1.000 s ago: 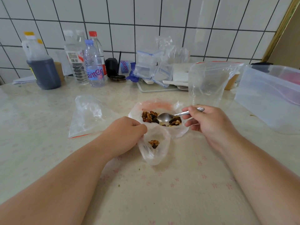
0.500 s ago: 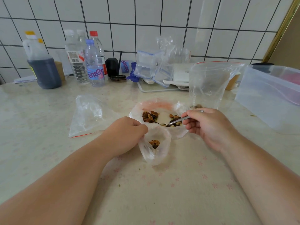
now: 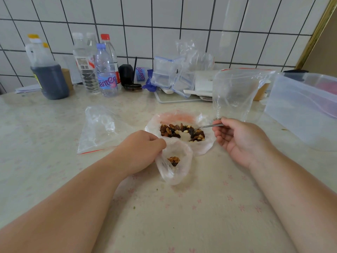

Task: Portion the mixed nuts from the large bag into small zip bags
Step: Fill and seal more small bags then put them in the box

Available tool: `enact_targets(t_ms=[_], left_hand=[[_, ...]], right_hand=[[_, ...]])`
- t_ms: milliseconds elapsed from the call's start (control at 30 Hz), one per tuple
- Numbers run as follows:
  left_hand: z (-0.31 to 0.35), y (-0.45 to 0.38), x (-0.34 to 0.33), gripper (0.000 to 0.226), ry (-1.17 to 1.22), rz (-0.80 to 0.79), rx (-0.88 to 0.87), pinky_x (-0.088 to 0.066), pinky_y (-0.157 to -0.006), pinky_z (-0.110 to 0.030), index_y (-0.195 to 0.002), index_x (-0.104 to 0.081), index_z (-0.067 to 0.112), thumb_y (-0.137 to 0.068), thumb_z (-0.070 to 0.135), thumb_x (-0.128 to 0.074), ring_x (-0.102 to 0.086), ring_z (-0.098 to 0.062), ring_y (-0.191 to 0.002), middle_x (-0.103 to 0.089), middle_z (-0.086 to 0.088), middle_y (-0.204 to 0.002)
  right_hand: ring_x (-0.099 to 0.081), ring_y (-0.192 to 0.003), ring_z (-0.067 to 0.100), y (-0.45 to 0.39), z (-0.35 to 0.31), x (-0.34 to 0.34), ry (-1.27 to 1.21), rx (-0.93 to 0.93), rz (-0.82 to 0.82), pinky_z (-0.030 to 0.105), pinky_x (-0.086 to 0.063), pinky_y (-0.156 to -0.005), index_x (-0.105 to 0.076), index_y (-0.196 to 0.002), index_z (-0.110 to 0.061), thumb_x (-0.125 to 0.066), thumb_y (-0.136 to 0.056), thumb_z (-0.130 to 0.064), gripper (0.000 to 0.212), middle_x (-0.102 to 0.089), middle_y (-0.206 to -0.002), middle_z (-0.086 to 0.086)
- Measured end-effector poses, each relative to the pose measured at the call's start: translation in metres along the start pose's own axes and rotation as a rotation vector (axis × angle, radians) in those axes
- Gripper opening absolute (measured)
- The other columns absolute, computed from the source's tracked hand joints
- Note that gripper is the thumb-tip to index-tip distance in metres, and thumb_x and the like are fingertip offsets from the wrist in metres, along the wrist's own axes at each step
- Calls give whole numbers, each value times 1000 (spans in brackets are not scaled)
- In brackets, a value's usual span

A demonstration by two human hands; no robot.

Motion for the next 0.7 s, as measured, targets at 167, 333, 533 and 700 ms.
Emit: enact_targets(t_ms=[167, 333, 533, 700], left_hand=[[-1, -1, 0, 44, -4, -1, 9, -31, -51, -25, -49, -51, 22, -91, 34, -57, -32, -12, -38, -36, 7, -46], [-3, -2, 0, 41, 17, -3, 20, -32, -53, -26, -51, -57, 24, -90, 36, -57, -35, -12, -39, -40, 7, -45], [-4, -2, -1, 41, 44, -29, 34, -33, -52, -26, -50, -57, 24, -89, 34, -56, -36, -13, -41, -42, 6, -46], [-4, -2, 0, 43, 24, -17, 28, -31, -53, -27, -48, -53, 23, -89, 35, -57, -34, -13, -42, -38, 6, -48]], right_hand=[[-58, -47, 9, 7, -8, -7, -63, -7, -54, 19, -47, -44, -72, -78, -3, -54, -97, -15, 29, -65, -59, 5], [-53, -46, 11, 16, -8, -24, 4, -14, -177, 20, -43, -42, -70, -77, -2, -53, -97, -13, 28, -61, -58, 6], [-54, -51, 15, 25, -13, -39, 165, 96, -304, 21, -45, -48, -73, -75, -5, -54, -98, -13, 31, -63, -62, 10], [-61, -61, 16, 39, -13, -57, 318, 218, -515, 24, -50, -58, -78, -79, -13, -61, -87, -25, 23, -69, -74, 11]])
Point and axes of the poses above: each hand's wrist, its own y-axis away from the middle knuckle, its own x-axis out of the back of the hand, z = x × y, the point moved 10 cm from there along -y, towards the middle knuckle
